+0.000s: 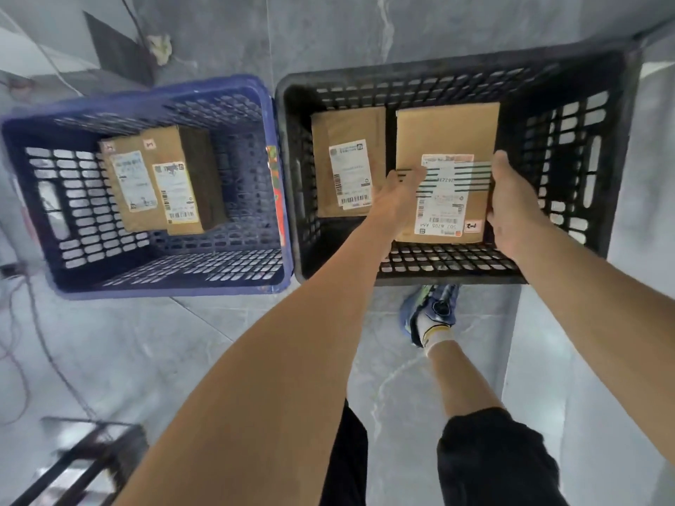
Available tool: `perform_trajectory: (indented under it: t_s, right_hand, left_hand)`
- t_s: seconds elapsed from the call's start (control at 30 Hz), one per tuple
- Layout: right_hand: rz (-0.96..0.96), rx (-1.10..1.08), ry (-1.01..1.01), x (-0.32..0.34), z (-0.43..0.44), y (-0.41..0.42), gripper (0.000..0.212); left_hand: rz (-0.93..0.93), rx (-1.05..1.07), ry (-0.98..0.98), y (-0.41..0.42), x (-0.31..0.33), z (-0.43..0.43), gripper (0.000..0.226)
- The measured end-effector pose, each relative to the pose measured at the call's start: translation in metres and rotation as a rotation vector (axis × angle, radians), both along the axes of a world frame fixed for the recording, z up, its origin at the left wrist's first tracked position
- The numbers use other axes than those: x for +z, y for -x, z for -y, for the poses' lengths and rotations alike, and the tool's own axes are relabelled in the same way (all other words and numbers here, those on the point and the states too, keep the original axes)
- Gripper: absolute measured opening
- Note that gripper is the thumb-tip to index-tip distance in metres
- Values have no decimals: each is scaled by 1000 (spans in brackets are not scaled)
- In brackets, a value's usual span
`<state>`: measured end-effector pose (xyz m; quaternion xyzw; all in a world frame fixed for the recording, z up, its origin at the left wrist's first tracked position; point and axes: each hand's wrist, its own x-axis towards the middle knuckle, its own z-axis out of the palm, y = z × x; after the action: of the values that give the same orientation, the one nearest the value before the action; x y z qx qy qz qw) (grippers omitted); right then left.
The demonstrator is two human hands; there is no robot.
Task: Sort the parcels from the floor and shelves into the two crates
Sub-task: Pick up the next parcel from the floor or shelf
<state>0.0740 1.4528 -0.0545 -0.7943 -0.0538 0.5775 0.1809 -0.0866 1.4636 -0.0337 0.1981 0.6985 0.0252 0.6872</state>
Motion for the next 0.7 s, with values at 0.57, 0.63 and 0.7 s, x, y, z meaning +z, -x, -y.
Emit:
perform_trajectory:
  t_s: [0.57, 0.63, 0.7]
  right_hand:
    - [-228, 47, -29, -111, -27, -4, 53]
    - [-243, 62, -14, -116, -25, -6, 80]
    - [-273, 81, 5, -132, -20, -13, 118]
  left_hand:
    - [-97, -226, -53, -17, -79, -29, 90]
    - [-97, -193, -34, -17, -88, -26, 90]
    - [-87, -146, 20, -16, -80, -30, 94]
